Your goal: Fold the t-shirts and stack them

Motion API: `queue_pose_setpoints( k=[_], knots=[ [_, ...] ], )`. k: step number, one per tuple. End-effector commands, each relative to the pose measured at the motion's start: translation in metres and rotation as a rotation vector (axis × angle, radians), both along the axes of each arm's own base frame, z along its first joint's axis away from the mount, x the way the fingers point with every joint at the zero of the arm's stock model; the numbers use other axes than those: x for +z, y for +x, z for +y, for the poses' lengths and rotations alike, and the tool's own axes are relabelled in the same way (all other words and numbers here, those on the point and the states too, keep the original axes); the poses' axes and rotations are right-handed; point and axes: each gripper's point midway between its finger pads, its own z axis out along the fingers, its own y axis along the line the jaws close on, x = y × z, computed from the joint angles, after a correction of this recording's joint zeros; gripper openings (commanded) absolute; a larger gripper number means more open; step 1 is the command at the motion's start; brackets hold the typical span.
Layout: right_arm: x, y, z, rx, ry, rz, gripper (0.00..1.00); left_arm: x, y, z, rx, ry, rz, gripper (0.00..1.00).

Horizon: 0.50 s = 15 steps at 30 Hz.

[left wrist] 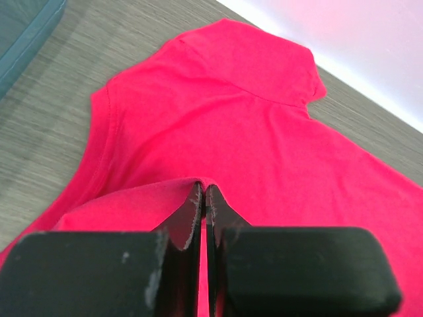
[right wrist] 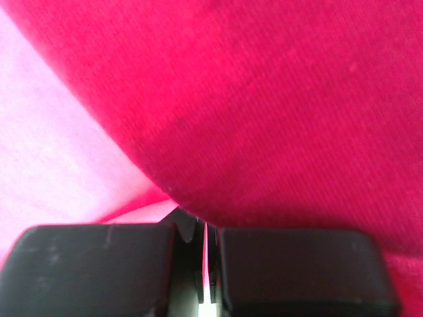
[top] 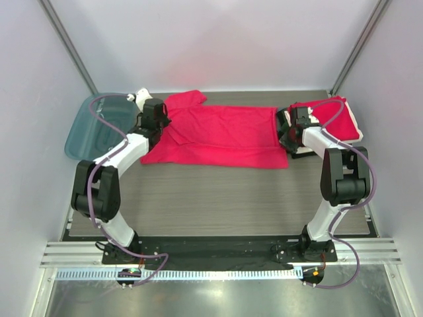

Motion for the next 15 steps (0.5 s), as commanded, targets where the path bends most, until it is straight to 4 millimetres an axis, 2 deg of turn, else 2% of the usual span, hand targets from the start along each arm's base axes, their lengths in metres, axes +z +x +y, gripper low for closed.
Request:
queue_pose_setpoints(
  k=[1, 9, 15],
  knots=[
    [0.017, 0.02, -0.004, -0.02, -0.017, -0.069, 0.01, 0.032, 0.022, 0.003, 0.011, -0.006, -0.109, 0.01],
    [0.02, 0.027, -0.003, -0.023, -0.015, -0.08, 0.01, 0.014, 0.034, 0.005, 0.002, -0.042, -0.082, 0.02],
    [0.024, 0.034, -0.003, -0.022, -0.013, -0.094, 0.01, 0.012, 0.045, 0.003, -0.006, -0.066, -0.079, 0.02]
  ],
)
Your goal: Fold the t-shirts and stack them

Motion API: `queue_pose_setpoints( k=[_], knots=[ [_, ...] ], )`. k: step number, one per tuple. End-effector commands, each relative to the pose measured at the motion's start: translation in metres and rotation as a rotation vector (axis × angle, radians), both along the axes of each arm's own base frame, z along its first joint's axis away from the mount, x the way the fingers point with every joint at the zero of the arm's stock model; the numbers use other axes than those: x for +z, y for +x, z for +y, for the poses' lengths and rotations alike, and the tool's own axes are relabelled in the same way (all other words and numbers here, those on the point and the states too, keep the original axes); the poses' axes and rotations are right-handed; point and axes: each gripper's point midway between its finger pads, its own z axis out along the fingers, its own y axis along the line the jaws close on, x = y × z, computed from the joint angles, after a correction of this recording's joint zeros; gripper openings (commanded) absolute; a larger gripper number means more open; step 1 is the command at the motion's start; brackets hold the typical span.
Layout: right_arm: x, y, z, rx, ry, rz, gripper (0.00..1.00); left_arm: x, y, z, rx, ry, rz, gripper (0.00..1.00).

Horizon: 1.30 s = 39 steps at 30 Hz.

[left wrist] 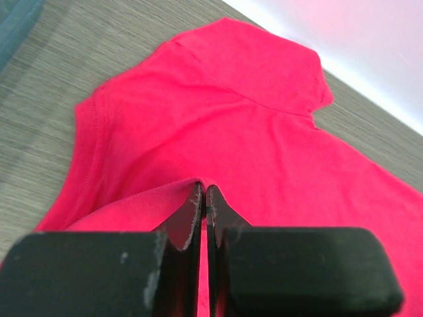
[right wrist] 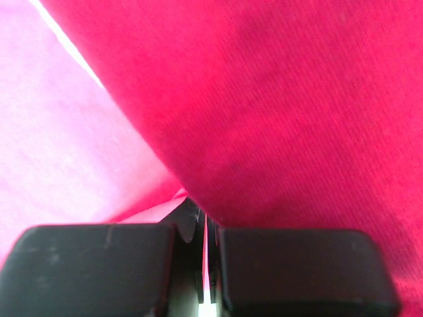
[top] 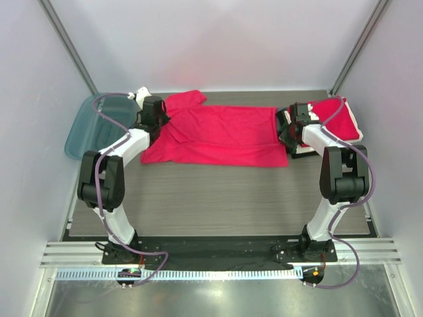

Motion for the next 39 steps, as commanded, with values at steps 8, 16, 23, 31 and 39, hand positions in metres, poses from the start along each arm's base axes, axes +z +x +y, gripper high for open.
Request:
queue_pose_setpoints(
  k=[8, 16, 23, 31, 39],
  knots=[
    [0.016, 0.029, -0.003, -0.021, -0.01, -0.073, 0.01, 0.039, 0.031, -0.003, -0.011, -0.111, -0.114, 0.02],
    [0.023, 0.035, -0.006, -0.027, 0.012, -0.099, 0.01, 0.046, 0.033, 0.005, 0.003, -0.141, -0.12, 0.02],
    [0.037, 0.043, -0.002, -0.012, 0.032, -0.139, 0.01, 0.05, 0.027, 0.01, 0.014, -0.138, -0.117, 0.02],
    [0.033, 0.057, 0.002, -0.004, 0.052, -0.141, 0.01, 0.035, 0.028, 0.018, 0.05, -0.127, -0.069, 0.02],
    [0.035, 0.081, 0.01, 0.041, 0.074, -0.16, 0.1, 0.013, 0.05, 0.014, 0.048, -0.128, -0.038, 0.08]
  ],
)
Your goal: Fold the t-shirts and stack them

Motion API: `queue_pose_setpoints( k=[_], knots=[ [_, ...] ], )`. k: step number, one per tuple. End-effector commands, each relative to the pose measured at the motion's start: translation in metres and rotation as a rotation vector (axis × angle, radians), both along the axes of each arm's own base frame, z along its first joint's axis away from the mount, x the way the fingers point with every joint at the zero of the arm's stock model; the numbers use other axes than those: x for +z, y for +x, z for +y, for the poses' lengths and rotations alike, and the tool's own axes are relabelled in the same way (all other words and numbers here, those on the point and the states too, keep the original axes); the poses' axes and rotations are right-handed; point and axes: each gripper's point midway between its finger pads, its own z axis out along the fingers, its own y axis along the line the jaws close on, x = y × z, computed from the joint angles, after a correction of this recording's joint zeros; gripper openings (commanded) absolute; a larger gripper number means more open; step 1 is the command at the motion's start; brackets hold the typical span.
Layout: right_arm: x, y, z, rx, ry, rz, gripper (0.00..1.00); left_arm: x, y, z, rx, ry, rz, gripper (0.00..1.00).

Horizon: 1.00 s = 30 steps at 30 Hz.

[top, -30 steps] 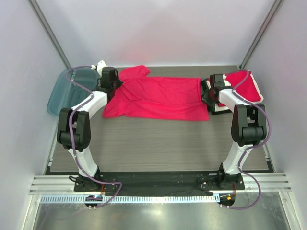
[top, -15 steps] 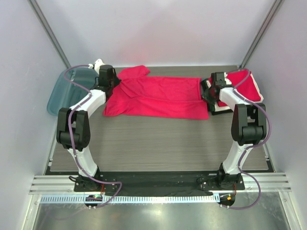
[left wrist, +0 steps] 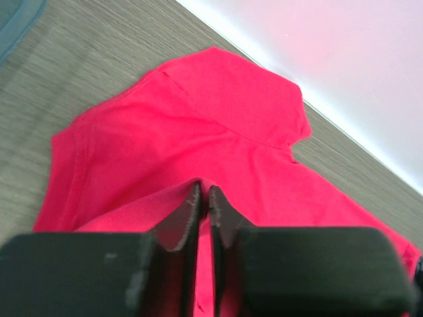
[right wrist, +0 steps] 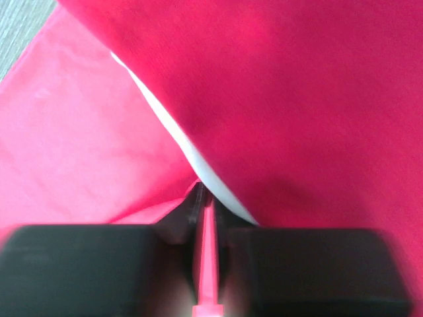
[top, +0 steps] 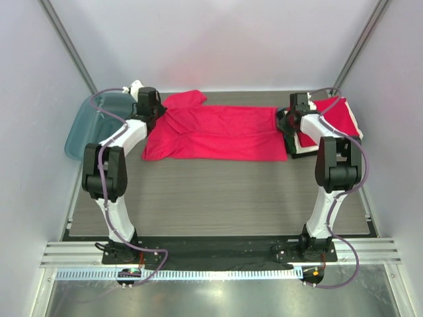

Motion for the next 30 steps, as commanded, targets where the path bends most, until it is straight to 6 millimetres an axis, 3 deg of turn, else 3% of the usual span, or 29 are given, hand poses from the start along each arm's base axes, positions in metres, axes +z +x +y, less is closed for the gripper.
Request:
queue_pose_setpoints(
  k=[1, 2, 3, 4, 7, 9, 10, 12, 13, 15, 16, 17, 18, 19, 20, 21, 24, 26, 30],
  knots=[
    [0.022, 0.029, 0.004, 0.028, 0.024, -0.082, 0.2, 0.0, 0.02, 0.004, 0.027, 0.001, -0.012, 0.13],
    [0.021, 0.03, 0.005, 0.032, 0.024, -0.082, 0.28, -0.006, 0.02, 0.004, 0.03, 0.004, 0.021, 0.28],
    [0.025, 0.032, 0.005, 0.032, 0.024, -0.091, 0.41, -0.008, 0.028, 0.002, 0.024, 0.007, 0.029, 0.33],
    [0.03, 0.032, 0.006, 0.033, 0.028, -0.102, 0.46, -0.009, 0.03, 0.005, 0.03, 0.014, 0.042, 0.41],
    [0.049, 0.027, 0.021, 0.084, 0.078, -0.157, 0.48, -0.004, 0.026, 0.011, 0.058, 0.033, 0.069, 0.45],
    [0.061, 0.014, 0.026, 0.093, 0.078, -0.189, 0.48, -0.004, 0.016, 0.014, 0.077, 0.026, 0.075, 0.62],
    [0.063, 0.009, 0.027, 0.094, 0.077, -0.197, 0.48, 0.011, 0.012, 0.015, 0.074, 0.02, 0.05, 0.66],
    [0.07, -0.007, 0.029, 0.104, 0.086, -0.228, 0.48, 0.013, 0.002, 0.014, 0.059, 0.019, 0.053, 0.71],
    [0.074, -0.013, 0.03, 0.107, 0.09, -0.244, 0.48, 0.03, -0.004, 0.013, 0.044, 0.011, 0.025, 0.75],
    [0.066, -0.031, 0.031, 0.105, 0.091, -0.242, 0.48, 0.026, -0.021, 0.015, 0.041, 0.011, 0.045, 0.76],
    [0.081, -0.039, 0.031, 0.106, 0.091, -0.282, 0.48, 0.028, -0.028, 0.016, 0.043, 0.009, 0.044, 0.77],
    [0.082, -0.045, 0.029, 0.097, 0.088, -0.293, 0.48, 0.046, -0.038, 0.021, 0.069, 0.005, 0.008, 0.77],
    [0.071, -0.058, 0.028, 0.079, 0.095, -0.281, 0.48, 0.031, -0.053, 0.026, 0.085, 0.003, 0.043, 0.77],
    [0.082, -0.067, 0.028, 0.068, 0.103, -0.316, 0.47, 0.029, -0.061, 0.029, 0.11, -0.023, 0.042, 0.74],
    [0.067, -0.08, 0.025, 0.043, 0.104, -0.305, 0.47, 0.042, -0.073, 0.034, 0.136, -0.038, 0.013, 0.72],
    [0.064, -0.087, 0.021, 0.012, 0.099, -0.312, 0.46, 0.021, -0.088, 0.04, 0.168, -0.048, 0.06, 0.69],
    [0.052, -0.109, 0.013, -0.072, 0.126, -0.35, 0.45, 0.006, -0.12, 0.046, 0.225, -0.128, 0.082, 0.63],
    [0.039, -0.123, 0.01, -0.127, 0.149, -0.35, 0.45, -0.001, -0.13, 0.043, 0.237, -0.181, 0.082, 0.63],
    [0.023, -0.129, 0.004, -0.198, 0.159, -0.354, 0.43, -0.017, -0.148, 0.039, 0.217, -0.207, 0.094, 0.63]
  ],
)
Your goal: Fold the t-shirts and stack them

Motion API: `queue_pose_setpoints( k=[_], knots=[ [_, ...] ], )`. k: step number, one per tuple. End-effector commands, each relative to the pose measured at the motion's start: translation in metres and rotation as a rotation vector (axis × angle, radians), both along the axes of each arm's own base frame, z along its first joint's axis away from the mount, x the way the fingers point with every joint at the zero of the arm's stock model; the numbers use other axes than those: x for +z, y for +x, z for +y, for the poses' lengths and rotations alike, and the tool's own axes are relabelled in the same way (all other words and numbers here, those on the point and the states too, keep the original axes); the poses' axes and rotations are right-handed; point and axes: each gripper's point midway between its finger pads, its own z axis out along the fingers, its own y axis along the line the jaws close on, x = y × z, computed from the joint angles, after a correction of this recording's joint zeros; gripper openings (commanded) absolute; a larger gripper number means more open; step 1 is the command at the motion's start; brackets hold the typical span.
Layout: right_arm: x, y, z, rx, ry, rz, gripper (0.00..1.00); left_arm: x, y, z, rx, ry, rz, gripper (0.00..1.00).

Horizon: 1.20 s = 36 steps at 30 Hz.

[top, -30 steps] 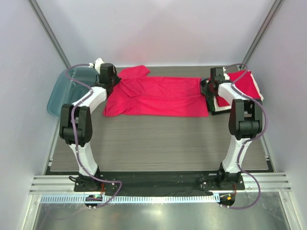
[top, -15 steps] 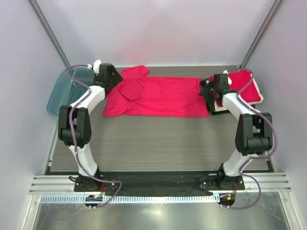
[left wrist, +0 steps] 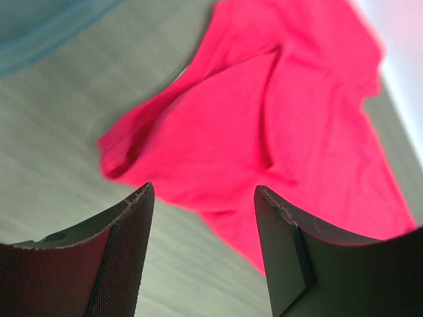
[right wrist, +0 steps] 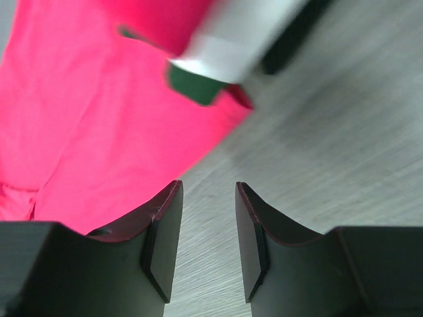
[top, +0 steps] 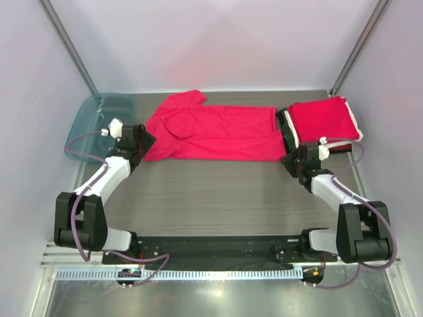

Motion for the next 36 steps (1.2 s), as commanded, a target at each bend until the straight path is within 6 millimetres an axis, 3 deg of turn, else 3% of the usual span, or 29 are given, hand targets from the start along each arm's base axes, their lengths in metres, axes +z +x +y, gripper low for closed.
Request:
queue_pose_setpoints(
  k=[1, 10, 16, 20, 22, 23, 26, 30, 36],
  knots=[
    [0.018, 0.019, -0.01, -0.12, 0.024, -0.131, 0.43, 0.001, -0.005, -0.003, 0.02, -0.06, -0.03, 0.63],
    [-0.018, 0.035, -0.014, -0.214, 0.068, -0.084, 0.41, -0.021, -0.01, 0.004, 0.037, -0.032, 0.023, 0.65],
    [-0.03, 0.039, -0.016, -0.255, 0.071, -0.085, 0.41, -0.034, -0.009, 0.009, 0.04, -0.05, 0.055, 0.66],
    [-0.038, 0.043, -0.02, -0.278, 0.049, -0.064, 0.32, -0.041, -0.009, 0.013, 0.042, -0.057, 0.066, 0.66],
    [-0.038, 0.043, -0.021, -0.277, 0.037, -0.058, 0.25, -0.042, -0.009, 0.014, 0.04, -0.055, 0.067, 0.66],
    [-0.039, 0.044, -0.021, -0.272, 0.033, -0.054, 0.15, -0.042, -0.009, 0.014, 0.034, -0.047, 0.066, 0.66],
    [-0.035, 0.045, -0.02, -0.244, 0.013, -0.049, 0.01, -0.049, -0.011, 0.016, 0.041, -0.04, 0.081, 0.66],
    [-0.016, 0.042, -0.019, -0.219, -0.005, -0.079, 0.01, -0.06, -0.012, 0.01, 0.025, -0.071, 0.096, 0.65],
    [-0.008, 0.031, -0.016, -0.175, -0.018, -0.07, 0.01, -0.078, -0.01, 0.006, 0.01, -0.081, 0.124, 0.62]
  ],
)
